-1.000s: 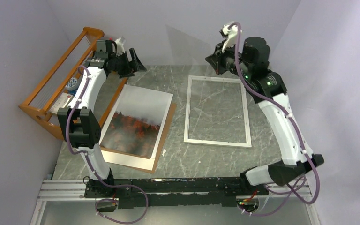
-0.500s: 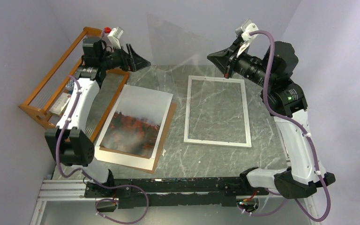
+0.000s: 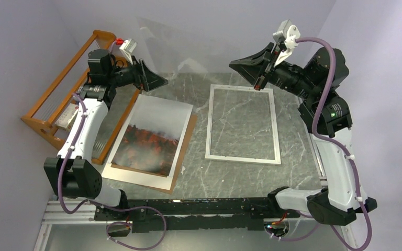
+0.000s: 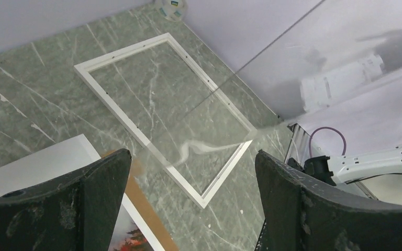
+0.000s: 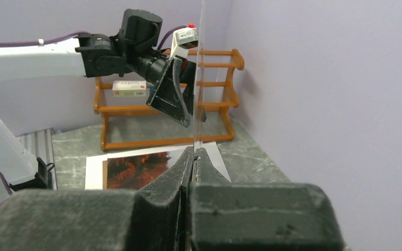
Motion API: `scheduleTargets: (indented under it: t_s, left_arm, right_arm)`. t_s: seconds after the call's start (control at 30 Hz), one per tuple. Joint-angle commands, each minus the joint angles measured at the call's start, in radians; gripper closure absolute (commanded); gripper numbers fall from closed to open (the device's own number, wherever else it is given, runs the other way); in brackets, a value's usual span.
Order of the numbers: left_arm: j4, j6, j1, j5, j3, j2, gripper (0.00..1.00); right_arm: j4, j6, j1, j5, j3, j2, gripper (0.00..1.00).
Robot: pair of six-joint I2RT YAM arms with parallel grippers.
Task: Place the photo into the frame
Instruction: Pick up the photo frame item at the center of the board.
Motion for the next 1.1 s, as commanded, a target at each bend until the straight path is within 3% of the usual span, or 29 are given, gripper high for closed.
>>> scheduleTargets:
  t_s: [0.0,0.33,0.63,0.73,0.9,1.07]
  left_arm:
    - [0.015,0.032,0.022,0.038,0.021,-0.071,0.06]
    - [0.269,-0.123,0.136,0.237,-0.011,-0.123,0.08]
    - [0.807,-0.635,0.134,0.394,-0.052,-0.11,0.17]
    - [0.864,-0.714,0.134,0.423,-0.025,-0.092,0.29]
    - [0.777,-0.666,0.134,0.442,-0.007,-0.091,0.55]
    - [0.839,-0.7,0.134,0.44,-0.016,-0.086,0.8]
  right_arm:
    - [0.101,0.044,-0.002,-0.06,0.041,-0.028,1.0]
    - [0.161,0.133,-0.002,-0.113,0.025,-0.043,1.0]
    - [0.243,0.2,-0.004,-0.139,-0.002,-0.052,1.0]
    - [0.258,0.204,-0.005,-0.13,-0.012,-0.052,1.0]
    - [0.278,0.205,-0.013,-0.089,-0.047,-0.057,1.0]
    - [0.303,0.226,-0.022,-0.065,-0.082,-0.057,1.0]
